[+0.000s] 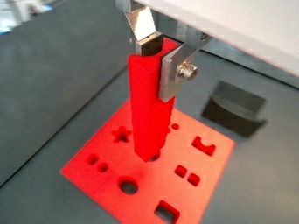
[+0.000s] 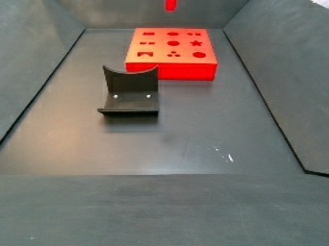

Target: Insert the arch object.

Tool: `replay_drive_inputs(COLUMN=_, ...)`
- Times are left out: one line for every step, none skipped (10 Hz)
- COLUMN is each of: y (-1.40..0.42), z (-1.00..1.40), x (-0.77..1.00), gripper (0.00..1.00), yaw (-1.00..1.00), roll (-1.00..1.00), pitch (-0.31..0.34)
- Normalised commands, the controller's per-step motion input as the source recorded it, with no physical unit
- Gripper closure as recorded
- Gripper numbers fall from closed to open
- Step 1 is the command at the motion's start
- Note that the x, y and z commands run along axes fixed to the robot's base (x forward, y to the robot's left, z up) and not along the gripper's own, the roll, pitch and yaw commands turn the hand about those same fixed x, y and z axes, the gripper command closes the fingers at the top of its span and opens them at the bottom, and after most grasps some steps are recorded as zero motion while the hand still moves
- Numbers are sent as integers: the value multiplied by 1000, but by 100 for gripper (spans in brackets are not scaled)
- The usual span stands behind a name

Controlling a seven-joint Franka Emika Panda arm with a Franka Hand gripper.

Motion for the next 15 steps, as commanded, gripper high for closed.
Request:
replay_drive_inputs(y=126, z=-166, x=440, gripper=100, yaw=-794, roll=46, pitch=-31)
replay_drive_inputs(y=111, z=-183, x=437, gripper=100, yaw=-800, roll=67, pitch=-21)
replay_drive_inputs(y=97, z=-194, x=420, gripper=100, yaw=-811, roll=83, pitch=-19)
replay_drive_inputs(y=83, z=-209, x=406, gripper=100, yaw=-817, roll=110, pitch=-13)
replay_drive_inputs(y=77, z=-209, x=400, gripper=100, yaw=-820, roll=116, pitch=-13)
replay_drive_inputs(y=66, z=-220, x=380, gripper=100, yaw=-826, roll=131, pitch=-11)
replay_drive_inputs(y=51, z=-231, x=354, gripper=100, yaw=-837, roll=153, pitch=-9)
replay_drive_inputs(y=43, z=-240, x=343, gripper=100, yaw=-843, roll=163, pitch=-9)
replay_drive_inputs(y=43, z=-234, x=337, gripper=100, yaw=-849, roll=161, pitch=-9)
replay_drive_inputs(y=43, z=-231, x=331, gripper=100, yaw=-851, roll=160, pitch=-9)
replay_drive_inputs(y=43, z=-217, x=329, gripper=100, yaw=-860, roll=154, pitch=-10)
replay_drive_inputs(y=57, z=-203, x=309, gripper=100, yaw=-866, roll=136, pitch=-16)
replay_drive_inputs(y=106, z=-169, x=280, gripper=100, yaw=-874, roll=96, pitch=-20)
replay_drive_inputs(y=143, z=-71, x=257, gripper=100, yaw=-854, roll=67, pitch=0)
replay_drive_inputs(y=160, z=0, x=217, gripper=100, yaw=-837, roll=50, pitch=0)
